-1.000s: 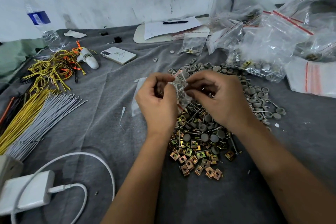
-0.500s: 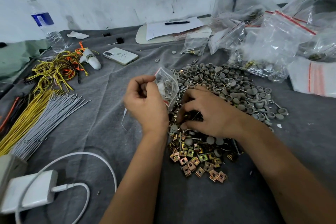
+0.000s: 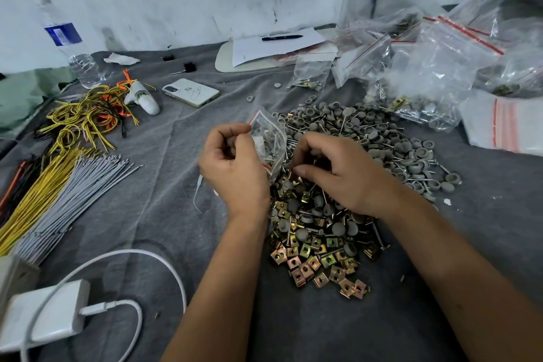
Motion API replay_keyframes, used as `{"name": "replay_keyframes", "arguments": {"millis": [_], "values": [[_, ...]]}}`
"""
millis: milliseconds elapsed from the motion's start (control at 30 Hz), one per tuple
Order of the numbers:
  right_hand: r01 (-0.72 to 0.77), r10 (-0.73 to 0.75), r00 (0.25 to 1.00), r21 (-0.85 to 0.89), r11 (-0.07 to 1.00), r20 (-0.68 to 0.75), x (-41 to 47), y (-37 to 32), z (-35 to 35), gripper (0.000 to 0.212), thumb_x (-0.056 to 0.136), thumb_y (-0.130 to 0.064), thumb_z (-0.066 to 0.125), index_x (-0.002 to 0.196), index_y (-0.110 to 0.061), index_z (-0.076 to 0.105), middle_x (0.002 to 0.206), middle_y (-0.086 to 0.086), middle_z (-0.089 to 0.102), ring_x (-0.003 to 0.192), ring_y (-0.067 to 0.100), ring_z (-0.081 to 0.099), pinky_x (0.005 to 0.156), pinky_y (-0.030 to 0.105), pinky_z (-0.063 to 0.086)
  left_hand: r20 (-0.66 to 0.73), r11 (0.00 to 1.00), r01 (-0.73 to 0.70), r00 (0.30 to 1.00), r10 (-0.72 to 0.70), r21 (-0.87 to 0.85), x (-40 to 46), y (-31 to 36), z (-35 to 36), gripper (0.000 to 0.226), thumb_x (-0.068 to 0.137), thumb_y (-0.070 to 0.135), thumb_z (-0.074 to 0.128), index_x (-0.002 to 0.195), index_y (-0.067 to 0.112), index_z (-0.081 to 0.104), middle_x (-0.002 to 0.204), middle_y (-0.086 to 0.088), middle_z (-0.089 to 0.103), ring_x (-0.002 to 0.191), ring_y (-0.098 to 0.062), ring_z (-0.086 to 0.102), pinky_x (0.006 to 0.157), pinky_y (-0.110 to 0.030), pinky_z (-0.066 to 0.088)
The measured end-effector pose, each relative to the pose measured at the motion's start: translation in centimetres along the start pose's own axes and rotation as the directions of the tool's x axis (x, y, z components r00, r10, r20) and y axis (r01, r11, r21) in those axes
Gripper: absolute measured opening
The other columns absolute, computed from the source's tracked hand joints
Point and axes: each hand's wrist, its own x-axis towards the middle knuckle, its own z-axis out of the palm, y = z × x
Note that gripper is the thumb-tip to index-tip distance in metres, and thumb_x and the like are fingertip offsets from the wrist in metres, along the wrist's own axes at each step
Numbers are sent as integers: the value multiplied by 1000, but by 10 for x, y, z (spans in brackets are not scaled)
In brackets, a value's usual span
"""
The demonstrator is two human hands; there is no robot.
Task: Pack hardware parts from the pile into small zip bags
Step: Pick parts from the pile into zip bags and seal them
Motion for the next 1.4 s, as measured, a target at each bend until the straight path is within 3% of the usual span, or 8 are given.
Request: {"name": "replay_keyframes", "arguments": {"millis": [167, 333, 533, 700, 933, 1200, 1300, 1400], "values": [[3, 16, 991, 152, 988, -129, 0, -2, -4, 22, 95, -7, 68, 110, -23, 73, 98, -15, 73, 98, 2, 69, 84, 14, 53, 112, 999, -33, 993, 29, 34, -5, 4, 2, 18, 77, 8, 52, 81, 12, 69, 66, -13, 51, 58, -30, 43, 52, -47, 37], [-5, 20, 993, 123, 992, -117, -1, -1, -4, 20, 102, -8, 60, 113, -14, 75, 72, -40, 62, 72, -17, 60, 65, 2, 43, 137, 997, -53, 989, 46, 52, -6, 4, 2, 20, 77, 8, 53, 78, 19, 68, 67, -15, 53, 58, -30, 44, 55, -41, 36], [-42, 60, 992, 149, 988, -113, 1, 0, -4, 12, 100, -12, 64, 104, -19, 73, 68, -26, 66, 60, -2, 62, 57, 10, 45, 159, 997, -60, 986, 51, 55, -6, 2, 1, 18, 78, 8, 53, 80, 18, 69, 66, -13, 52, 59, -28, 44, 55, -38, 36], [-24, 58, 978, 165, 986, -202, 2, 5, -2, 8, 99, -13, 66, 100, -17, 73, 76, -4, 73, 55, 16, 68, 55, 28, 56, 192, 996, -69, 980, 58, 51, -7, 1, 1, 19, 78, 5, 54, 79, 17, 69, 60, -1, 50, 55, -19, 43, 52, -31, 34], [-20, 98, 948, 249, 968, -304, 2, 10, -2, 14, 95, -6, 71, 102, -17, 74, 89, -8, 78, 65, 17, 75, 61, 32, 62, 380, 978, -169, 918, 111, 123, -12, -2, 3, 21, 79, 4, 56, 79, 18, 72, 59, 7, 58, 52, -7, 48, 50, -23, 37], [6, 57, 942, 184, 983, -331, 2, 6, -4, 28, 95, -6, 70, 115, -23, 77, 101, -12, 76, 78, 14, 75, 63, 38, 64, 390, 981, -159, 915, 105, 108, -9, -7, 2, 23, 80, 3, 55, 80, 18, 73, 60, 5, 60, 52, -6, 48, 50, -21, 36], [0, 38, 954, 127, 992, -299, 2, 5, -5, 29, 95, -5, 69, 115, -24, 77, 100, -13, 74, 82, 9, 72, 69, 28, 60, 398, 980, -166, 911, 108, 113, -10, -7, 2, 22, 80, 3, 55, 80, 17, 72, 60, 4, 59, 51, -5, 47, 50, -21, 35], [-4, 46, 951, 137, 991, -305, 2, 3, -4, 24, 93, -6, 72, 110, -21, 78, 91, -14, 73, 66, 2, 69, 60, 12, 51, 398, 980, -172, 910, 119, 100, -10, -7, 2, 22, 82, 1, 56, 81, 16, 72, 61, 5, 59, 52, -4, 47, 49, -19, 35]]}}
